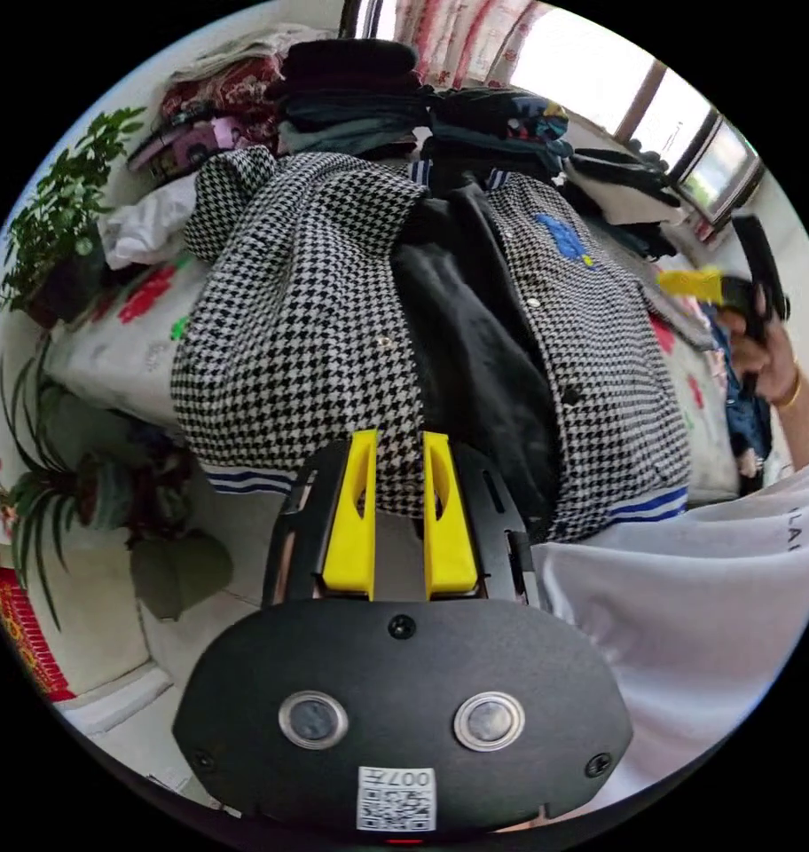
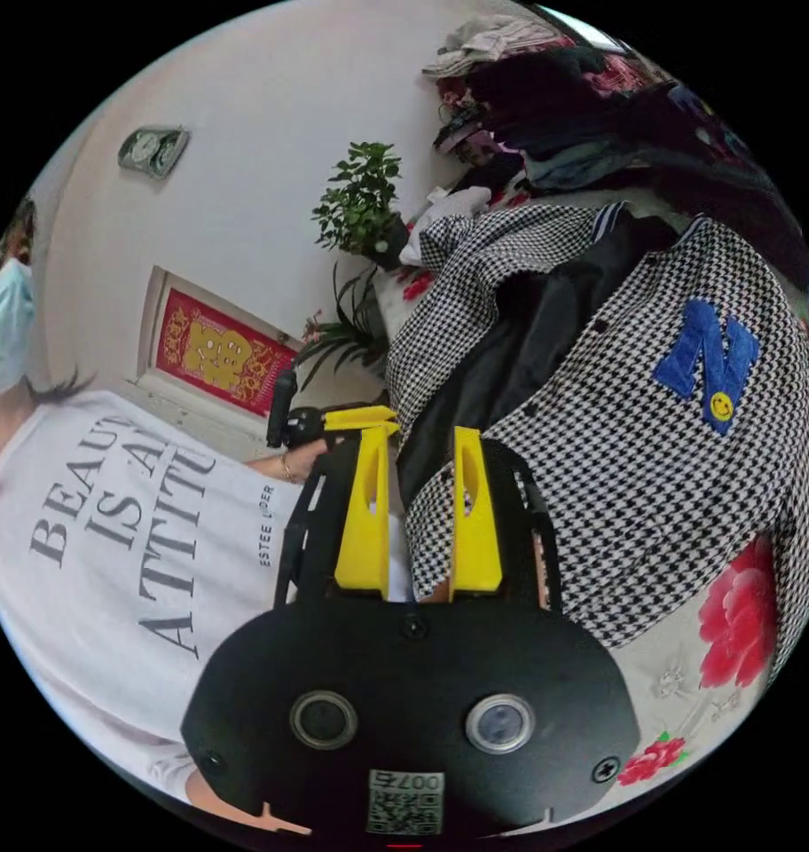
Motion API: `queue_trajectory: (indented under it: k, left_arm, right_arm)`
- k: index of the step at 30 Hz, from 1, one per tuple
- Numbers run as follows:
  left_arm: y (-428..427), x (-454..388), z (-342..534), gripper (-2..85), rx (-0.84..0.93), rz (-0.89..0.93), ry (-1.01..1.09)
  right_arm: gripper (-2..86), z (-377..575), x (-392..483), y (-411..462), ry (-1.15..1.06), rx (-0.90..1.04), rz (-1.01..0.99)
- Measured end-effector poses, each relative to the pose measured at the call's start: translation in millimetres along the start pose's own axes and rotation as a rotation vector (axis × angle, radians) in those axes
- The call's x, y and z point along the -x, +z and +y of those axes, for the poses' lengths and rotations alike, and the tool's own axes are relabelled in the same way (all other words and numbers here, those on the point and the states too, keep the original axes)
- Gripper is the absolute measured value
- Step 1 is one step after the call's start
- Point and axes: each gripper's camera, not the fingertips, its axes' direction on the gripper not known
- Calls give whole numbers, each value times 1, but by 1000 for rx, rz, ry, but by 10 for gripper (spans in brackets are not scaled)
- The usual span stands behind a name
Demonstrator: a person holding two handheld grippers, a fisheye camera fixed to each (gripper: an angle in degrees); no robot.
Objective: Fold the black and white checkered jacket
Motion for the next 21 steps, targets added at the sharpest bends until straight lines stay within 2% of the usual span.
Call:
queue_trajectory:
  k: [5,8,11,13,21]
  left_arm:
    - [21,-8,-16,111,47,-40,128]
    - [15,10,-15,67,63,-8,146]
    - [-2,55,-16,49,58,206,73]
    - [-32,95,-15,47,-18,381,0]
    - [-110,183,-14,40,-194,607,-20]
  right_arm:
    - [100,-90,-62,21,34,-74,7]
    - [107,-129,-96,53,97,-84,-57]
    - [113,-147,-129,79,203,-58,-113]
    - [116,-151,-147,90,265,-30,-158]
    - [110,-158,-199,95,475,-91,-356]
